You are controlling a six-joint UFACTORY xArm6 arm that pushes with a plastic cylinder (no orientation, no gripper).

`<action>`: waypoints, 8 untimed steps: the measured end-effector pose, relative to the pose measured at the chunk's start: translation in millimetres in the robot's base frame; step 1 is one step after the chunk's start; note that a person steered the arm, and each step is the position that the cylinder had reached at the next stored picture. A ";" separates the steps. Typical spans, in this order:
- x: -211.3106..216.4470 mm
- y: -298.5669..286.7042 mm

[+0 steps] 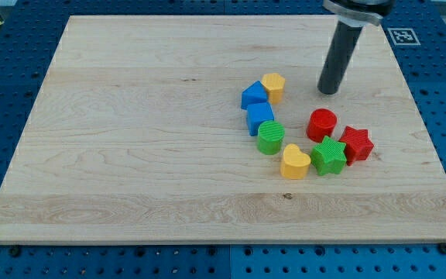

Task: Slightly push the yellow hexagon to the right side of the blue triangle

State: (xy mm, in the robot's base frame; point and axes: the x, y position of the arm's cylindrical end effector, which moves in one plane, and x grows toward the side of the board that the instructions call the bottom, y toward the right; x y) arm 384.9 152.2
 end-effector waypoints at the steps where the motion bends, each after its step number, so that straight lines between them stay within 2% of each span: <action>1: -21.9 -10.4; 2: -44.9 -3.8; 4: -115.1 -77.8; 5: -109.8 -129.6; 6: -78.6 -155.4; 7: -40.2 -163.3; 8: -19.3 -159.3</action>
State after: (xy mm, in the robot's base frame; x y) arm 365.7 -7.1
